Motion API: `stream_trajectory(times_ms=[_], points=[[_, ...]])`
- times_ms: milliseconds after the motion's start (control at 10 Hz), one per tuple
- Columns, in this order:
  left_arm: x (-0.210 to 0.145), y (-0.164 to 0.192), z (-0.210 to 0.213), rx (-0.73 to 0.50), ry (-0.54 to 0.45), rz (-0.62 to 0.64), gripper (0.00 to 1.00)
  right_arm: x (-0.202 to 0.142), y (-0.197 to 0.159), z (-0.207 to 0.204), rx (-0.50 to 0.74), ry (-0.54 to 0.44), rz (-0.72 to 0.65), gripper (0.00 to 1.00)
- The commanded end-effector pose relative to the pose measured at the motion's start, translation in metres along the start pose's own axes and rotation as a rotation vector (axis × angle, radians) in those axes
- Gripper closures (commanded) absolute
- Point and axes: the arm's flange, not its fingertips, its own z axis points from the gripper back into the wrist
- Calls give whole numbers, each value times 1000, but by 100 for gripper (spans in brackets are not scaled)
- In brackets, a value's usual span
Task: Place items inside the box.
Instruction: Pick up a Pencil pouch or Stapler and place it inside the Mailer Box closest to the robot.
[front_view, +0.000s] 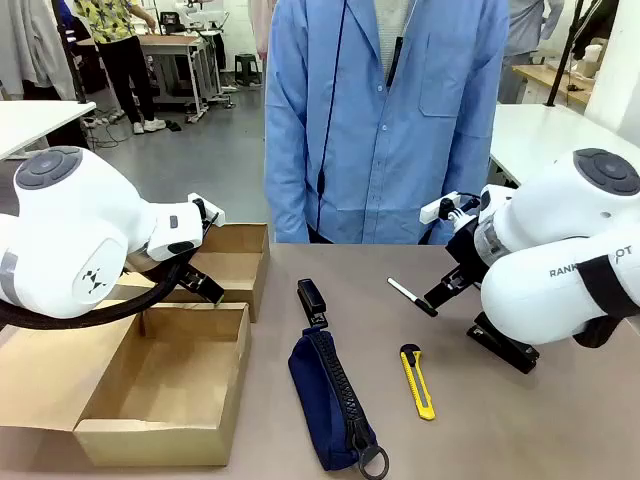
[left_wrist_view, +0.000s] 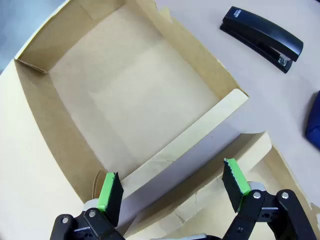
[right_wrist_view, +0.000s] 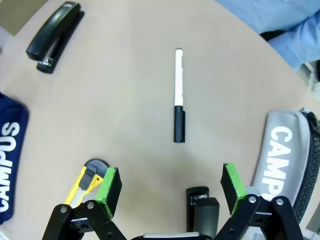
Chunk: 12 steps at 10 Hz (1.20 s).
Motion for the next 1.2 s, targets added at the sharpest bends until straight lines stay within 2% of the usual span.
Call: stream_trajectory(times_ms=[0,1100], points=[[0,0,0,0,0,0,0,0,0,0,0,0,0,0],[0,0,0,0,0,0,0,0,0,0,0,0,0,0]])
